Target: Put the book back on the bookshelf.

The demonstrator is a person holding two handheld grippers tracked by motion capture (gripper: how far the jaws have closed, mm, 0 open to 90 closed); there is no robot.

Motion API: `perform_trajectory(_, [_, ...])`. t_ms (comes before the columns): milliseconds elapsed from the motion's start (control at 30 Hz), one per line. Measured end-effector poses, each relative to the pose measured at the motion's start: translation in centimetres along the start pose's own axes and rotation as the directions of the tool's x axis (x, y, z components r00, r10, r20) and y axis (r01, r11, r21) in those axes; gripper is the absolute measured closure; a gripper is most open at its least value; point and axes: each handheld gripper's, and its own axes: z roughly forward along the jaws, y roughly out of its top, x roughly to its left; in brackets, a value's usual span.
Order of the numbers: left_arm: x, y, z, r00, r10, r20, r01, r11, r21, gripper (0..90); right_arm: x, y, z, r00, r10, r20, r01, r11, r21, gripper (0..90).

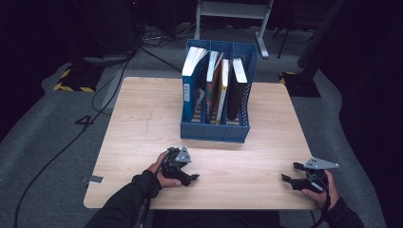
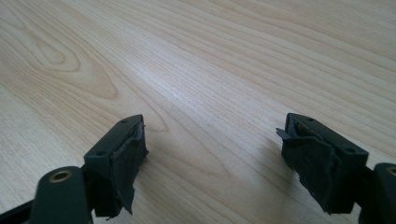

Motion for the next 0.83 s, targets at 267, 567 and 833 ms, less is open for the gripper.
perform_trajectory(267, [-0.03, -0.04, -0.04, 1.0000, -0.003, -0.002, 0.003, 1.0000, -0.001, 15.1, -0.08, 0.22, 0.26, 1.0000, -0.005, -0.006, 0.005, 1.000, 0.004, 20.3])
perform_trajectory(567, [-0.06, -0.16, -0.14, 1.0000, -0.008, -0.006, 0.008, 1.0000, -0.001, 15.1, -0.30, 0.55, 0.63, 0.9998, -0.014, -0.015, 0.014, 1.000, 0.007, 18.6])
perform_trajectory(833, [-0.05, -0.16, -0.14, 1.0000, -0.007, -0.005, 0.007, 1.0000, -0.001, 15.1, -0.33, 0.56, 0.64, 0.9998, -0.014, -0.016, 0.014, 1.000, 0.008, 18.7])
